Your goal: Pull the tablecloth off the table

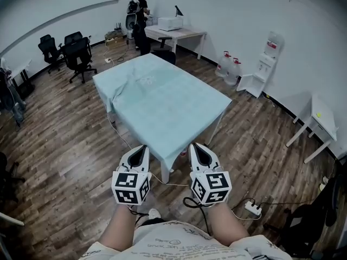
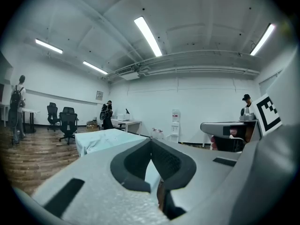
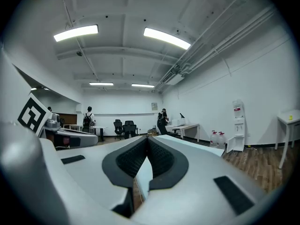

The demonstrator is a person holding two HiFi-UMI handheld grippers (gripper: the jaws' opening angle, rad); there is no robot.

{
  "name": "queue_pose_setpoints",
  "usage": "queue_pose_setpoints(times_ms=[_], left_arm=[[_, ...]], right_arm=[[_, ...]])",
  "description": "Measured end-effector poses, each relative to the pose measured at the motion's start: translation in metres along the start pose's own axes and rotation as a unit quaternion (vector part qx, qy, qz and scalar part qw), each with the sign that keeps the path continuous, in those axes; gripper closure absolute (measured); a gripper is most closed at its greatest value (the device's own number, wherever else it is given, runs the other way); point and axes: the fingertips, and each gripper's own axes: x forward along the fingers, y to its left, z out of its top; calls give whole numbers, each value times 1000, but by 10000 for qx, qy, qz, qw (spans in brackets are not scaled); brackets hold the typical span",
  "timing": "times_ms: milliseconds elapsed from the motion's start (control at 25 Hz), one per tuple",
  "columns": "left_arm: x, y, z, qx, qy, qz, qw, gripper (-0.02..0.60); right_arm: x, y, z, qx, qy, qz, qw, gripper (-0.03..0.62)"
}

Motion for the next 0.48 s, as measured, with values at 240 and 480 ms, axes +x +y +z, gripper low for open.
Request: queue_pose_setpoints(times_ms=[240,480], left_arm=[[50,67,13,2,-43,-47,10000,569],[88,100,4,-19,212,-179,9996,569]], right_arm=[[76,-3,0,93,-1,-246,9997,580],[119,-8,-12,290,85,-406,9987,580]])
